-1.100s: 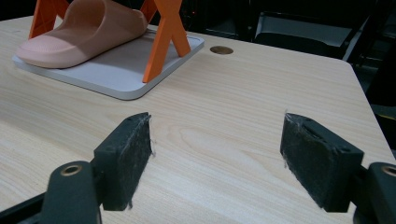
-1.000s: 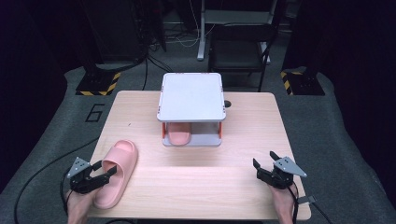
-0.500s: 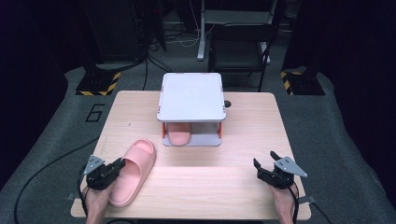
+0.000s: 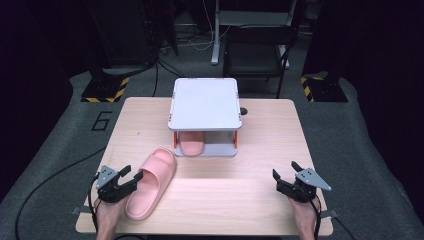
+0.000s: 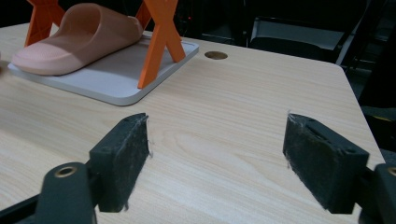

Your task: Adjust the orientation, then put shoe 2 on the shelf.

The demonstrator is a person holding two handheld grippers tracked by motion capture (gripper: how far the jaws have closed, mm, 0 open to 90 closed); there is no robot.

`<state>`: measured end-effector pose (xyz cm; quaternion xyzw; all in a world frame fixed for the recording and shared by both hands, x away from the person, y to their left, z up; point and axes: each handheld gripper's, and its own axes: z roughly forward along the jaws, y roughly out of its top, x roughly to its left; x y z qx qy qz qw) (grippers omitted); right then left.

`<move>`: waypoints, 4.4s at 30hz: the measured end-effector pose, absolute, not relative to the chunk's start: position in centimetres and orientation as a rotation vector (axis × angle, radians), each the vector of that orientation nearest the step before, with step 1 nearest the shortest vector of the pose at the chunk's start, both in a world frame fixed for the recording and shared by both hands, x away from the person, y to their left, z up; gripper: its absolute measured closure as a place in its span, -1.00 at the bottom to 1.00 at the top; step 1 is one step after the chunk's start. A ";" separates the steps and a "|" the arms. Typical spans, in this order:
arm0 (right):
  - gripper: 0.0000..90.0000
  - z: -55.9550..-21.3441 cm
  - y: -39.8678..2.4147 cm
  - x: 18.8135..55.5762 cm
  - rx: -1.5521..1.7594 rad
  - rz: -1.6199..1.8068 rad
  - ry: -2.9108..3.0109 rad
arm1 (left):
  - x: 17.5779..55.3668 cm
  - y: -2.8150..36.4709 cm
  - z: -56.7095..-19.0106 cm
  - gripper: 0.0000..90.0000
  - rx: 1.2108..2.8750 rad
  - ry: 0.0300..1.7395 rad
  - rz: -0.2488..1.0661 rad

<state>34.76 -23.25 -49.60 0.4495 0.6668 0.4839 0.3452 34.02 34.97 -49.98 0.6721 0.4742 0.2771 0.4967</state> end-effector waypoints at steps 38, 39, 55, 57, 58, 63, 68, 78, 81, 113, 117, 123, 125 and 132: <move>-0.61 -49.7 -23.5 34.7 1.174 1.271 1.703 | 35.7 34.9 -51.6 0.45 1.757 1.142 0.550; -0.61 -49.7 -23.5 34.6 1.183 1.275 1.705 | 35.7 34.7 -51.6 0.53 1.757 1.138 0.546; -0.59 -47.6 -22.4 34.7 1.120 1.322 1.723 | 34.7 31.3 -49.1 0.83 1.732 1.093 0.632; -0.59 -47.1 -22.2 34.7 1.102 1.335 1.725 | 34.6 30.4 -48.6 0.83 1.716 1.079 0.619; -0.58 -46.9 -22.1 34.8 1.102 1.337 1.725 | 34.6 29.8 -48.3 0.83 1.703 1.074 0.607; -0.58 -45.1 -21.5 35.6 1.076 1.372 1.741 | 35.1 27.8 -47.7 0.82 1.673 1.057 0.561; -0.56 -42.5 -19.8 37.7 1.006 1.398 1.788 | 36.5 24.3 -47.5 0.82 1.676 1.047 0.525; -0.48 -38.7 -14.0 44.8 0.950 1.509 1.911 | 38.2 19.8 -47.8 0.81 1.697 1.048 0.493; -0.48 -38.1 -12.1 46.8 0.940 1.509 1.941 | 38.8 18.7 -47.9 0.81 1.681 1.065 0.502; -0.44 -39.2 -8.7 50.9 0.933 1.415 2.077 | 43.3 15.5 -49.1 0.11 1.705 1.075 0.506; -0.44 -39.2 -8.7 50.9 0.935 1.412 2.077 | 41.6 17.3 -49.0 -0.06 1.792 0.956 0.465; -0.44 -39.1 -8.6 51.0 0.928 1.406 2.079 | 39.7 19.3 -49.5 -0.38 1.887 0.824 0.360; -0.44 -39.1 -8.6 50.9 0.933 1.401 2.080 | 39.3 19.9 -49.9 -0.45 1.926 0.786 0.337; -0.44 -39.1 -8.6 50.9 0.930 1.403 2.078 | 38.3 20.3 -51.3 -0.50 2.061 0.711 0.294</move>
